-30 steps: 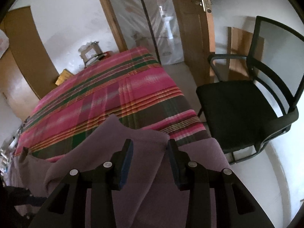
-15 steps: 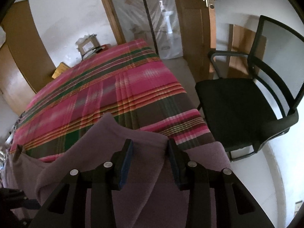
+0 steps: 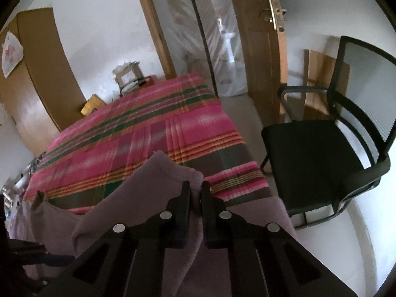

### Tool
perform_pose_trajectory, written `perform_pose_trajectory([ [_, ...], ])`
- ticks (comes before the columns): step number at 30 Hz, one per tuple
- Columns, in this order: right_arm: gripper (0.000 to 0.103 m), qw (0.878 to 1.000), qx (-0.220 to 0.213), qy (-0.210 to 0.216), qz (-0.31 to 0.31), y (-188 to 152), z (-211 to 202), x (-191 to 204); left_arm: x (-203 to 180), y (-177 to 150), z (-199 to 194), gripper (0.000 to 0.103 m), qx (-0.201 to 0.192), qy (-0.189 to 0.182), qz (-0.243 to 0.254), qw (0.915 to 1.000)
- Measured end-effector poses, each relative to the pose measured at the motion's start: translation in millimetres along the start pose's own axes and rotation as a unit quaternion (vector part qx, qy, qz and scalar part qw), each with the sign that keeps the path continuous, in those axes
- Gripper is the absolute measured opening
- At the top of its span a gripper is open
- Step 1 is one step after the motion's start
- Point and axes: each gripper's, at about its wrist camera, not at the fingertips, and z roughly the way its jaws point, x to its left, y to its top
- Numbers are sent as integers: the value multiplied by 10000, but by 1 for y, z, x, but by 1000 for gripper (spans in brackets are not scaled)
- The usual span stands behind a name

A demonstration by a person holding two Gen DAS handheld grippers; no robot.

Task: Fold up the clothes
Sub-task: 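Lift the garment edge with the right gripper and pull it toward the chair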

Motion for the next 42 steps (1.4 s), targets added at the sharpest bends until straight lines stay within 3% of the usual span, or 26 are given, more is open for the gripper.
perform_pose_trajectory([
  [13, 8, 9953, -598, -696, 310, 1, -57, -45, -4, 1, 1, 38, -2, 101, 143, 9998],
  [33, 7, 9858, -806, -1209, 842, -14, -79, -96, -10, 4, 6, 38, 29, 199, 158, 9997],
  [42, 7, 9810, -671, -1415, 1145, -28, -73, -128, -12, 5, 10, 38, 44, 251, 170, 9995],
])
